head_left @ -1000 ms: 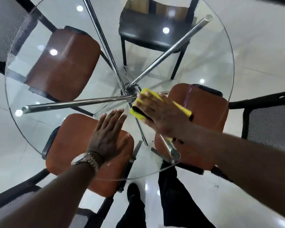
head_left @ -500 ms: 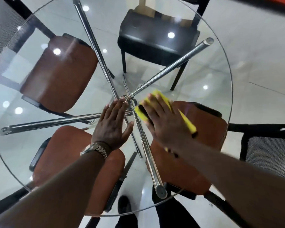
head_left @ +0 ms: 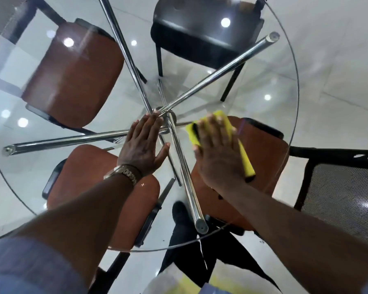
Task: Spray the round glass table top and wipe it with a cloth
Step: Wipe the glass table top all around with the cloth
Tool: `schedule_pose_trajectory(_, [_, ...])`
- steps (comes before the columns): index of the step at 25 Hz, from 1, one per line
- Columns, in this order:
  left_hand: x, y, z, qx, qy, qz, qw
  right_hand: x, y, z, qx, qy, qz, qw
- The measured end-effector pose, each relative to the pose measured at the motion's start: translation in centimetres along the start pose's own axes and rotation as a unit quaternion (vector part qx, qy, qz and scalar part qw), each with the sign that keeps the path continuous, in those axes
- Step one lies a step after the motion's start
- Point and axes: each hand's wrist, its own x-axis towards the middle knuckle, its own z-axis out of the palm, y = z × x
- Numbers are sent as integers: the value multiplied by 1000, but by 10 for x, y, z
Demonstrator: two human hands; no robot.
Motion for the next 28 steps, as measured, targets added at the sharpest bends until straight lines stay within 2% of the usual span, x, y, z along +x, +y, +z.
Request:
schedule_pose_trajectory(2, [1, -1, 1, 4, -1, -2, 1000, 56, -1, 3, -1, -12, -149, 989])
schedule_pose_trajectory(3, [1, -1, 1, 2, 0, 1, 1000, 90, 14, 1, -2, -3, -170, 985])
schedule_pose_trajectory(4, [1, -1, 0, 2, 1, 3, 1000, 120, 36, -2, -4, 21, -145, 989])
schedule_pose_trajectory(6, [1, -2, 0, -1, -6, -2, 1000, 140, 94, -11, -23, 58, -1, 998])
schedule_pose_trajectory(8, [1, 0, 1, -4, -13, -8, 1000, 101, 132, -21, -29, 64, 122, 990])
schedule_pose_trajectory(11, [1, 1, -2, 0, -11, -12, 1000, 0, 92, -19, -28, 51, 172, 983])
schedule_pose_trajectory(12, [2, 1, -2, 1, -13, -9, 1000, -24, 63, -13, -18, 39, 147, 988])
schedule_pose_trajectory(14, [2, 0, -3, 0, -25, -5, 1000, -39, 17, -2, -8, -8, 12, 1000])
schedule_pose_trajectory(15, [3, 1, -4, -2, -29, -10, 1000, -19, 12, -2, -1, -28, -72, 997])
schedule_pose_trajectory(17, [8, 4, -9, -4, -24, -19, 1000, 62, 35, -1, -6, 5, -198, 980])
schedule_pose_trajectory(18, [12, 2, -12, -2, -22, -13, 1000, 105, 53, -4, -2, 26, -195, 981])
schedule_pose_trajectory(20, [29, -7, -19, 10, -12, 17, 1000, 163, 97, -13, -10, 59, -56, 997])
schedule_pose_trajectory(22, [64, -26, -25, 26, -6, 41, 999, 159, 124, -19, -23, 69, 97, 993])
schedule_pose_trajectory(24, [99, -47, -31, 30, -19, 36, 999, 118, 107, -18, -39, 88, 176, 980])
schedule_pose_trajectory(25, [111, -55, -32, 35, -18, 28, 999, 99, 85, -15, -48, 86, 179, 979])
schedule_pose_trajectory(26, [118, -62, -31, 34, -13, 18, 999, 94, 61, -8, -42, 73, 145, 986])
schedule_pose_trajectory(28, [125, -76, -28, 14, 3, 11, 1000, 137, 28, 1, -25, 48, -5, 999])
